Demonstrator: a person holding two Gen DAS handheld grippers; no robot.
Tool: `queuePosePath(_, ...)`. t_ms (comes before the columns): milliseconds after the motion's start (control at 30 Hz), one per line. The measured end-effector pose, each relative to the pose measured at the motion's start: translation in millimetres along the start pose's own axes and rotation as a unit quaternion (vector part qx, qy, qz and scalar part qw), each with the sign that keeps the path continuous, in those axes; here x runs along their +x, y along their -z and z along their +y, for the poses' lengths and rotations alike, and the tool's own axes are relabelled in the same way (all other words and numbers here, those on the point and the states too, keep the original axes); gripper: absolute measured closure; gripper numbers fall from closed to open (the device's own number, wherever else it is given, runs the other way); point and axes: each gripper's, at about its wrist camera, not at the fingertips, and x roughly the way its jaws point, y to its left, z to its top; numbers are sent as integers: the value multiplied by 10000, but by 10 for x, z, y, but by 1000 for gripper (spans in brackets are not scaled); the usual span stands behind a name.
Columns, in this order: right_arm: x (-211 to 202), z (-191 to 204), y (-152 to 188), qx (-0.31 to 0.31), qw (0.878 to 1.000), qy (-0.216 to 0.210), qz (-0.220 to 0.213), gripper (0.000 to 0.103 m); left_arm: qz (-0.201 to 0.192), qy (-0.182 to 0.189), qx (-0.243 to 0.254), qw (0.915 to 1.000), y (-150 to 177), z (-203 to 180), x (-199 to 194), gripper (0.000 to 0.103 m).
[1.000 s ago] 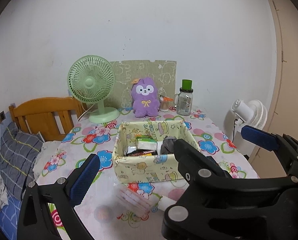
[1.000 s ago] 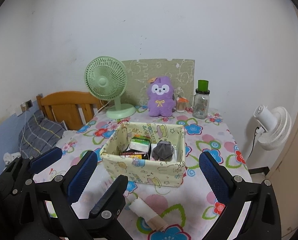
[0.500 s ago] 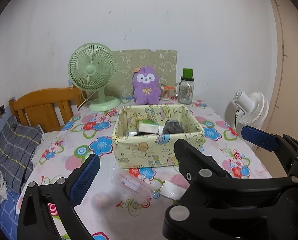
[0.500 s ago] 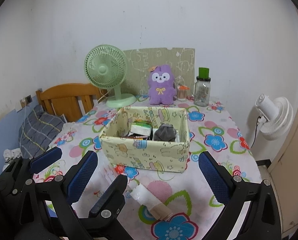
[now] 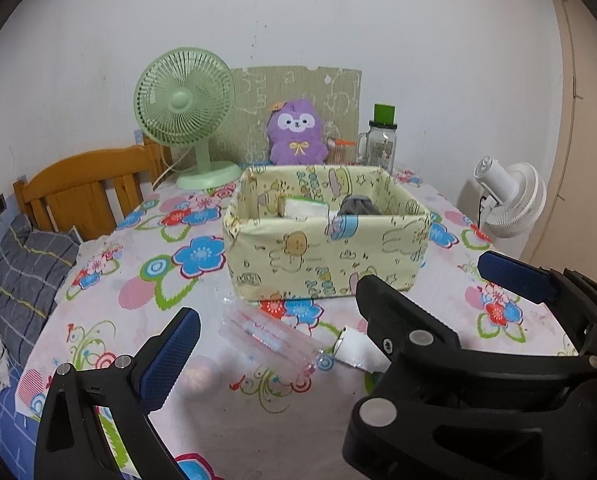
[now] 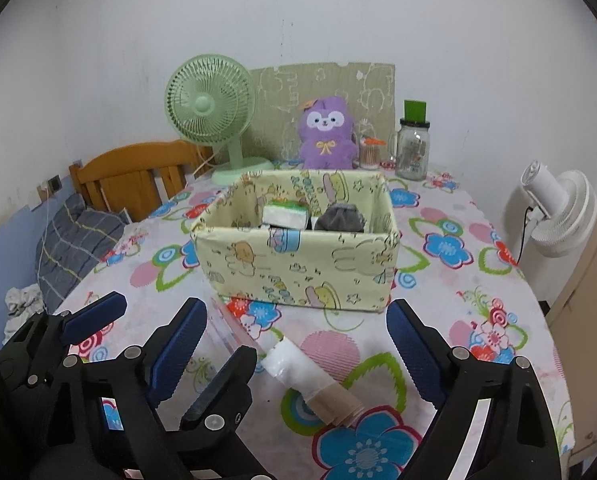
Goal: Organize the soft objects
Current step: 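Withdraw both open grippers from the box toward the remaining items, then grasp the white-and-beige rolled sock with the right gripper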
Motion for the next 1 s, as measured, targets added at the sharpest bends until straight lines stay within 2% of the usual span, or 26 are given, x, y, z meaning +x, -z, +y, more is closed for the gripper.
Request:
queuePosePath(700, 512, 0, 404, 52, 9975, -5, 706, 13, 669, -12, -93, 9977, 408, 106, 437, 0)
queuePosePath(1000, 709, -80, 476, 159, 9946, 13, 1025, 21, 894, -55, -121, 9959, 485, 93, 580, 1)
